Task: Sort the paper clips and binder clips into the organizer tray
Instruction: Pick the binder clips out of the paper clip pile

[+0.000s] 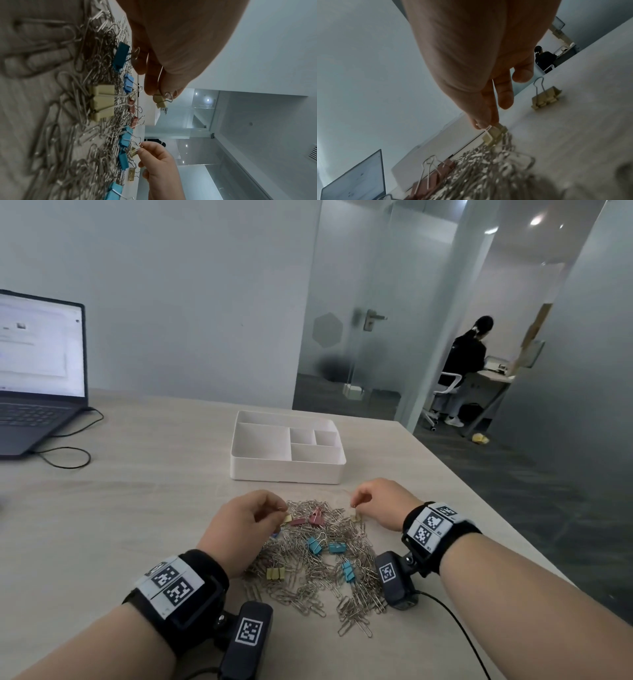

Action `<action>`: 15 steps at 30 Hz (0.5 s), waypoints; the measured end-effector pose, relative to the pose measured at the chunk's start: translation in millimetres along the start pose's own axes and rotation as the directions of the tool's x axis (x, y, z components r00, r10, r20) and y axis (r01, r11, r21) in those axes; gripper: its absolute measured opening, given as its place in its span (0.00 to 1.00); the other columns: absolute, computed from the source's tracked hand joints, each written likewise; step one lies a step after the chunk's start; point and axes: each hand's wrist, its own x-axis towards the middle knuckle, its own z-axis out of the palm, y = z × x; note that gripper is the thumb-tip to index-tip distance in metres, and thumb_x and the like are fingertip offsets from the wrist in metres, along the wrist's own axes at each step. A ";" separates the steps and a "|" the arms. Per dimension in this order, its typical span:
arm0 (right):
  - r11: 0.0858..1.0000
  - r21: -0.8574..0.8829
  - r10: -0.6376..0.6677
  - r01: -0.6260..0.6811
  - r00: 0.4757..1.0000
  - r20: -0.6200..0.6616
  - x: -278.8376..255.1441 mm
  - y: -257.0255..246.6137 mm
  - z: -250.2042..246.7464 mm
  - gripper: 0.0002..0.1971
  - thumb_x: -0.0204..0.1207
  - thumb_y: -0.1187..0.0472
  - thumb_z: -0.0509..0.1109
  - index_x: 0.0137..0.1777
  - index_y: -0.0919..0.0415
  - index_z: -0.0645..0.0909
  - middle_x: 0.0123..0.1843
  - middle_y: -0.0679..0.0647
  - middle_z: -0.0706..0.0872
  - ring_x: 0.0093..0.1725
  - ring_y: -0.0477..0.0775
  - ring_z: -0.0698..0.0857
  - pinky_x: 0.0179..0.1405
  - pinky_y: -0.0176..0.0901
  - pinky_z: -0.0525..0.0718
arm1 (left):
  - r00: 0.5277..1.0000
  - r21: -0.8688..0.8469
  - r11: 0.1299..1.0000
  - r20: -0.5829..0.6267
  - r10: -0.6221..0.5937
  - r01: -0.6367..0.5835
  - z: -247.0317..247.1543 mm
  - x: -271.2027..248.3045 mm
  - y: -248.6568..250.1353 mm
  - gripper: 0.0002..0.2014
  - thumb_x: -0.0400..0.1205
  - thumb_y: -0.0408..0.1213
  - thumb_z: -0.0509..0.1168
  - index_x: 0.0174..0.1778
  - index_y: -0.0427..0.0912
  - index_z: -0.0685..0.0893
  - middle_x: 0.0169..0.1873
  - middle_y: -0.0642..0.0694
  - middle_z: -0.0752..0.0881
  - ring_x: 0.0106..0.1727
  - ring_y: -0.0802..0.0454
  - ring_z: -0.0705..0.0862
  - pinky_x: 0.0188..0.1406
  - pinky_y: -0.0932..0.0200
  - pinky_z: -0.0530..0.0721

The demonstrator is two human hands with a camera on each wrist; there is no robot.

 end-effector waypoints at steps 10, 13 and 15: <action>0.991 -0.104 0.082 -0.089 0.994 -0.076 -14.4 21.0 -23.0 0.06 0.79 0.57 0.72 0.53 0.51 0.88 0.55 0.47 0.88 0.57 0.51 0.87 0.61 0.46 0.84 | 1.000 0.007 1.000 -0.007 -0.010 0.010 0.5 -0.5 3.2 0.09 0.82 0.35 0.70 0.46 0.58 0.86 0.38 0.53 0.89 0.33 0.58 0.89 0.33 0.64 0.83; 0.997 0.019 -0.078 0.077 0.996 0.037 -26.5 -8.7 -26.2 0.04 0.78 0.52 0.76 0.47 0.50 0.88 0.48 0.44 0.89 0.47 0.45 0.88 0.47 0.37 0.84 | 0.999 -0.002 0.999 -0.004 -0.035 0.035 0.0 -1.5 3.2 0.10 0.82 0.36 0.68 0.45 0.59 0.88 0.35 0.51 0.90 0.37 0.45 0.89 0.27 0.63 0.81; 0.981 0.015 -0.191 0.192 0.960 0.206 -37.2 -31.2 -25.3 0.10 0.76 0.47 0.77 0.49 0.51 0.89 0.44 0.43 0.89 0.42 0.39 0.85 0.41 0.31 0.79 | 0.999 0.010 0.999 0.003 -0.038 0.038 -0.6 -1.7 2.6 0.10 0.82 0.37 0.68 0.44 0.60 0.89 0.36 0.50 0.90 0.37 0.44 0.88 0.25 0.67 0.79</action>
